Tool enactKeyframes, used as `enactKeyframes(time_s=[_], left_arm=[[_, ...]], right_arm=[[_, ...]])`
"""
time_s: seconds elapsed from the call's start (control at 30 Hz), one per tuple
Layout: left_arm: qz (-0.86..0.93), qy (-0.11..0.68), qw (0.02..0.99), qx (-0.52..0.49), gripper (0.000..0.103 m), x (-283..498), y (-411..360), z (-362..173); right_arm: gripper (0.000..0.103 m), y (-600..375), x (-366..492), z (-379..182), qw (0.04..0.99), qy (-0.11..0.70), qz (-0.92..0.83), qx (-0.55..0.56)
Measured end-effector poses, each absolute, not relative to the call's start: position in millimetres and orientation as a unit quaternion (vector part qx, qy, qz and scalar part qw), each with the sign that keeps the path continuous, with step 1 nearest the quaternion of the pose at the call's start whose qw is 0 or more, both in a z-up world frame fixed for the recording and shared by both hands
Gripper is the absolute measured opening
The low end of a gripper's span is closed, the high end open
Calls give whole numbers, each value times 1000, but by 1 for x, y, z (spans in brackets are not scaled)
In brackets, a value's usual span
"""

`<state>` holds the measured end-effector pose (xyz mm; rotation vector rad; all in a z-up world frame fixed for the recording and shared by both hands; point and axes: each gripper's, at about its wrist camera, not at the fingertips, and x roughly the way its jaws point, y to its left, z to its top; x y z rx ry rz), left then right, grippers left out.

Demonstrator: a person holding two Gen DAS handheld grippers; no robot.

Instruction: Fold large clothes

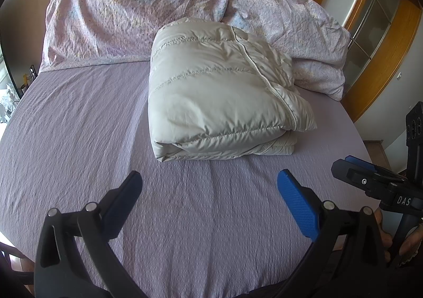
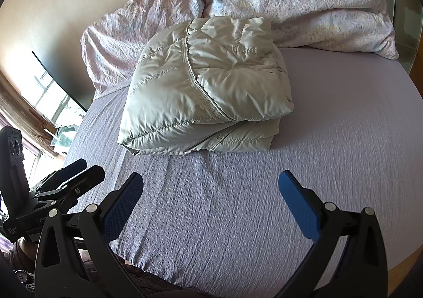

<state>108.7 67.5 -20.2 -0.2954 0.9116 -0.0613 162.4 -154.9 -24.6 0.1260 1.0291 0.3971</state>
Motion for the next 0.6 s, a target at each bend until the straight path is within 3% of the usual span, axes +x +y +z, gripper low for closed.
enactKeyframes(time_s=[0.6], left_arm=[[-33,441,886,-142,101,111,66,-22]], right_arm=[[102,-156,164,-26,849,490,188,60]])
